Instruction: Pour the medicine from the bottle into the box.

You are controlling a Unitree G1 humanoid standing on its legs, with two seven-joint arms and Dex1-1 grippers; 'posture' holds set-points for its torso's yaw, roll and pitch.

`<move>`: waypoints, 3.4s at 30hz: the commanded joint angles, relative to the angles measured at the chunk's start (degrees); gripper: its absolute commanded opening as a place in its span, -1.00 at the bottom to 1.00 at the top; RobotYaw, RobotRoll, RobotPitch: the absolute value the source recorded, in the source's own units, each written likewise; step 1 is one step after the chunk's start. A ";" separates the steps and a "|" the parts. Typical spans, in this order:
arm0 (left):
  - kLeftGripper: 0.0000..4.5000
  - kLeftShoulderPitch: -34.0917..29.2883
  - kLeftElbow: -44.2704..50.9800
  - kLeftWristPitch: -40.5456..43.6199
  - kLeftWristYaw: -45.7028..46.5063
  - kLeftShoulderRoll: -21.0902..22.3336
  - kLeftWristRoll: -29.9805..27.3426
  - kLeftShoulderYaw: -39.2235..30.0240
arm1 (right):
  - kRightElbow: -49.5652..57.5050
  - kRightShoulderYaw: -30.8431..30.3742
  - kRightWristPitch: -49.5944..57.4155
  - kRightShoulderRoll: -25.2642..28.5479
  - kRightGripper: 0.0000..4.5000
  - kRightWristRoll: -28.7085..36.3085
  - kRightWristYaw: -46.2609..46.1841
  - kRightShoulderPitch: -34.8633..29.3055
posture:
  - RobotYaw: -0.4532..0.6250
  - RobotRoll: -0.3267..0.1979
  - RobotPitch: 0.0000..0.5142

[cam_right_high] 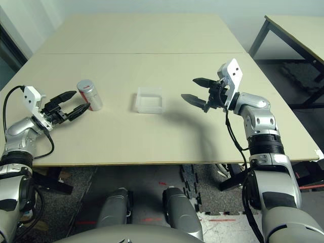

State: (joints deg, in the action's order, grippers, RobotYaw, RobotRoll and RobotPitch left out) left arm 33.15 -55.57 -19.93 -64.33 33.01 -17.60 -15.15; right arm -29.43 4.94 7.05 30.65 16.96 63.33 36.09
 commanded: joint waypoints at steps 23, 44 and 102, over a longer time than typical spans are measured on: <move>0.58 11.16 -14.24 0.11 7.61 -5.33 3.87 0.71 | 8.18 -0.56 4.43 -0.97 1.00 0.94 -1.86 -4.20 | -0.47 0.25 -0.70; 0.21 9.64 -1.95 15.59 -22.24 -4.27 4.42 9.18 | 15.99 -7.27 15.54 -5.56 1.00 4.98 1.84 2.24 | -0.32 0.25 -0.65; 0.21 11.75 14.69 21.87 -26.10 -12.56 -0.98 14.42 | 8.84 -13.48 12.91 -20.48 0.67 6.49 4.09 9.94 | -0.26 0.25 -0.70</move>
State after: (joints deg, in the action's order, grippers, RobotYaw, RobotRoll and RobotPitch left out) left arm 46.09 -41.12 0.66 -89.73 20.28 -17.96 -1.03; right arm -20.98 -8.99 21.25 10.31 21.76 64.20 46.15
